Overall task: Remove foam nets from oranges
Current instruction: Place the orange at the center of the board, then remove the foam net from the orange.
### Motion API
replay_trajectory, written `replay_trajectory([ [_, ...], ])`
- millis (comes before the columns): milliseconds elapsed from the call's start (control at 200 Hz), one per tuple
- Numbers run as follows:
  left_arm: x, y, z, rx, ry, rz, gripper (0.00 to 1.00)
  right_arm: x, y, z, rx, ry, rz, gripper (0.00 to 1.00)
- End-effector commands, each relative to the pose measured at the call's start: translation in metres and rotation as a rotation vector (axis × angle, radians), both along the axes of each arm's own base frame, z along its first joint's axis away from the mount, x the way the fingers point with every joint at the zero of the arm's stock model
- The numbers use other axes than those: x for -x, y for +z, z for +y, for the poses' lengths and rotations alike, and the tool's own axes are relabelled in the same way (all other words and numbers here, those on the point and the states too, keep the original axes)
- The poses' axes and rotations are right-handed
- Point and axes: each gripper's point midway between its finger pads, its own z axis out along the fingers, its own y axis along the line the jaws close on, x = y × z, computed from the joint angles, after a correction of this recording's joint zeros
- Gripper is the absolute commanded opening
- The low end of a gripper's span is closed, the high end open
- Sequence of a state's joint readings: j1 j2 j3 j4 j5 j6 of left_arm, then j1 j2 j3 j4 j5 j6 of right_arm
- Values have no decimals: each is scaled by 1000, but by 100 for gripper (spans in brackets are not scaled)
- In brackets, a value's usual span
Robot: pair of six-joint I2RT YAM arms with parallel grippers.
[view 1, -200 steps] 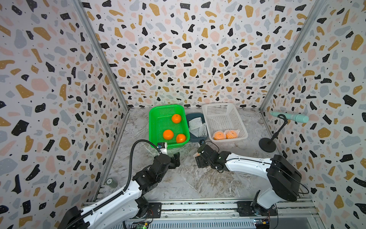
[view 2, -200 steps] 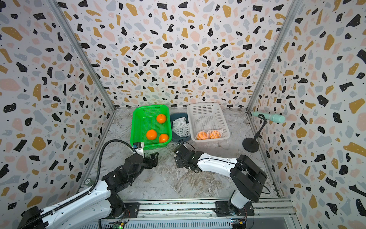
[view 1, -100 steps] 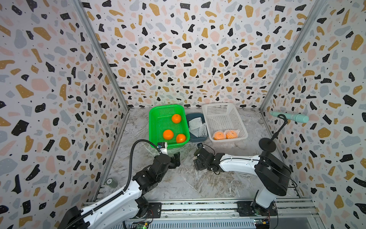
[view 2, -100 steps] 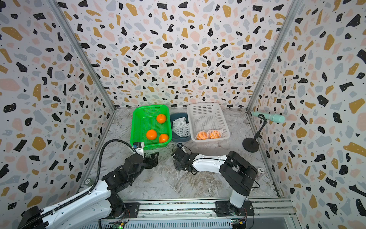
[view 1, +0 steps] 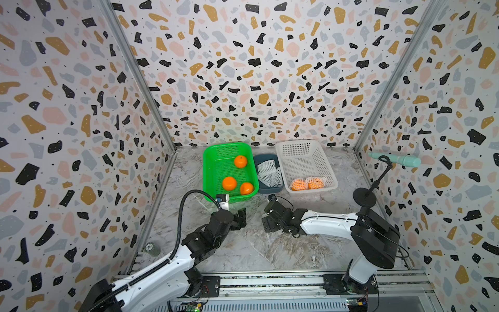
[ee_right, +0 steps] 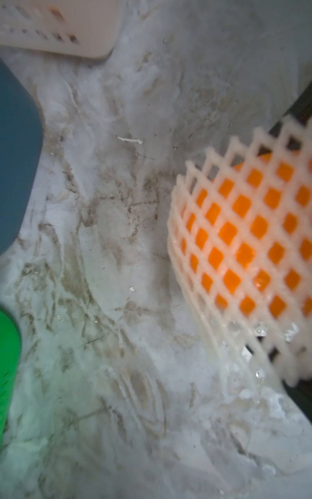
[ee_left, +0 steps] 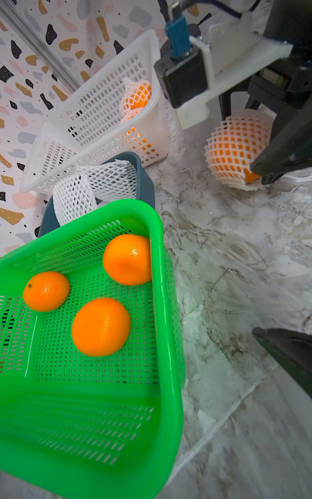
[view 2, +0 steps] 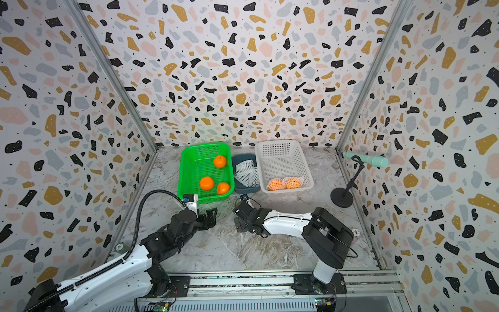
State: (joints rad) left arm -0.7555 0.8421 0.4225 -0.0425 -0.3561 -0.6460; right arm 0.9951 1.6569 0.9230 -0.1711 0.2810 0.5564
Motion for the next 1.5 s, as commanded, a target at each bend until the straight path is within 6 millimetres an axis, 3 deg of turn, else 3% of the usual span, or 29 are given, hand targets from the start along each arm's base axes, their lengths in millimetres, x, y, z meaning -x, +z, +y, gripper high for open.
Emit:
replay_trajectory([
  [0, -4, 8, -2, 12, -6, -29, 89, -2, 30, 6, -56, 9, -43, 98],
  [275, -4, 7, -5, 14, -14, -24, 89, -1, 43, 7, -86, 27, -53, 97],
  [781, -4, 4, -8, 7, -33, -17, 89, -2, 39, -8, -179, 31, -3, 97],
  [1497, 1, -2, -30, 99, -129, -17, 89, -5, 42, -30, -313, 16, 31, 95],
])
